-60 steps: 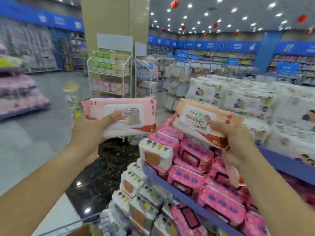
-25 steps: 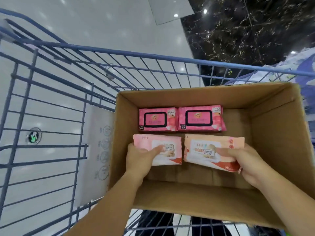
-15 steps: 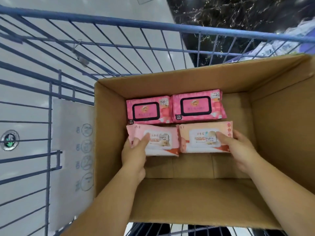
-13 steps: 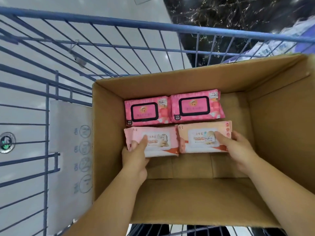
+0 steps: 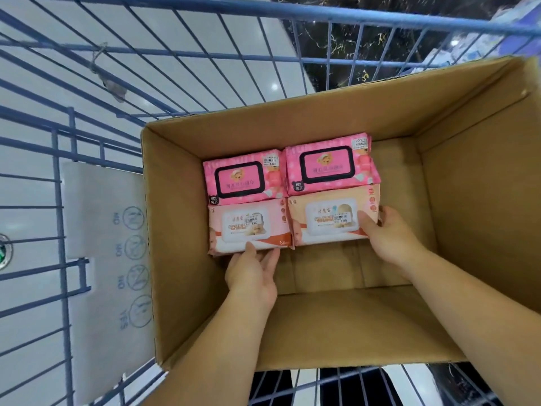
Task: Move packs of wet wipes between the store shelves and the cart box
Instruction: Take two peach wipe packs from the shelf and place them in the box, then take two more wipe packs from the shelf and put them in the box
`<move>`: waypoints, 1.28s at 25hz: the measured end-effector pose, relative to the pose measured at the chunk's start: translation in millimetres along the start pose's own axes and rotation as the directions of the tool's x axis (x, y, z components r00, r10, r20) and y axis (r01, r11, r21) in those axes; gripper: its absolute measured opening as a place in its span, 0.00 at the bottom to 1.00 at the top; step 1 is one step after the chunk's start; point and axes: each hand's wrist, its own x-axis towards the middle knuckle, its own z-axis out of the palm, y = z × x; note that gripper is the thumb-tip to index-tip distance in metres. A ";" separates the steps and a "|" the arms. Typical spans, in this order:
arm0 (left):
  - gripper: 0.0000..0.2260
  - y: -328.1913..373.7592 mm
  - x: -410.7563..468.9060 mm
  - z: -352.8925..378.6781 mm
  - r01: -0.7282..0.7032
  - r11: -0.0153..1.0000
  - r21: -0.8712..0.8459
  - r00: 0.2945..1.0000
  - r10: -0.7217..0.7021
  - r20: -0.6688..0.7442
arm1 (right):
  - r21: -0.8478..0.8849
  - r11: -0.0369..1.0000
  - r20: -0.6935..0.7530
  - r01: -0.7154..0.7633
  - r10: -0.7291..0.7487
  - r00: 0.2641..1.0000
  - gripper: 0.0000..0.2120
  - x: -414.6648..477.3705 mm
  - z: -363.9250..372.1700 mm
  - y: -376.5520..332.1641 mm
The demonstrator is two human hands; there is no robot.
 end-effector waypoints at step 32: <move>0.19 -31.7 -360.2 84.7 -0.865 0.078 0.496 0.484 -0.134 0.865 | 0.421 0.886 -0.386 0.197 -0.022 0.922 0.26 -334.9 -230.2 -69.4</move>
